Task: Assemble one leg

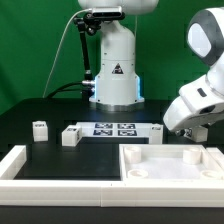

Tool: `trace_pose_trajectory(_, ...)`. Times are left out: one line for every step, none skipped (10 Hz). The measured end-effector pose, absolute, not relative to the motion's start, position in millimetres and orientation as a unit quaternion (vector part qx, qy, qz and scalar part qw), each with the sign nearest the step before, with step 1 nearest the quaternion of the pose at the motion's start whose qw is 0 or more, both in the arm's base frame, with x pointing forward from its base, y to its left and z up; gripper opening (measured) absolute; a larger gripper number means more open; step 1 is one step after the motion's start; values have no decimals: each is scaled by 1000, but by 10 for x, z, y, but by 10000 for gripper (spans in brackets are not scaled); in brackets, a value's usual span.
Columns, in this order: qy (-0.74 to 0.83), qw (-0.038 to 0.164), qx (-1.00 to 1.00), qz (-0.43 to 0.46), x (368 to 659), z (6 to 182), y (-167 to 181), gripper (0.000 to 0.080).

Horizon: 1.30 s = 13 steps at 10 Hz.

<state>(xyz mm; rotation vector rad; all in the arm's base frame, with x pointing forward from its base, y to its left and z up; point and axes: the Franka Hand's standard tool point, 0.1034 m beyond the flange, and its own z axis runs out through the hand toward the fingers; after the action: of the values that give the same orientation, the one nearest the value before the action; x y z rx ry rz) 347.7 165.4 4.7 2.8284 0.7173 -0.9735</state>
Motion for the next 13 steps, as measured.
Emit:
trace_pose_trajectory(233,32,919,-317,3471,45,1653,635)
trace_pose_trajectory(233,32,919,-316,3480,47,1658,635)
trace_pose_trajectory(233,32,919,-316,3489,49,1661,458)
trace_pose_trajectory(233,32,919,-316,3485,48,1660,282)
trace_pose_trajectory(233,32,919,-316,3485,47,1660,282)
trace_pose_trajectory(233,32,919,-316,3485,47,1659,286)
trace_pose_trajectory(233,32,919,-316,3485,47,1659,286)
trace_pose_trajectory(233,32,919,-316,3485,47,1659,286)
trace_pose_trajectory(233,32,919,-316,3485,47,1659,286)
trace_pose_trajectory(233,32,919,-316,3485,47,1659,286)
trace_pose_trajectory(234,31,918,-320,3489,76,1653,286)
trace_pose_trajectory(232,30,915,-329,3544,233,1632,287)
trace_pose_trajectory(227,30,917,-327,3617,384,1618,287)
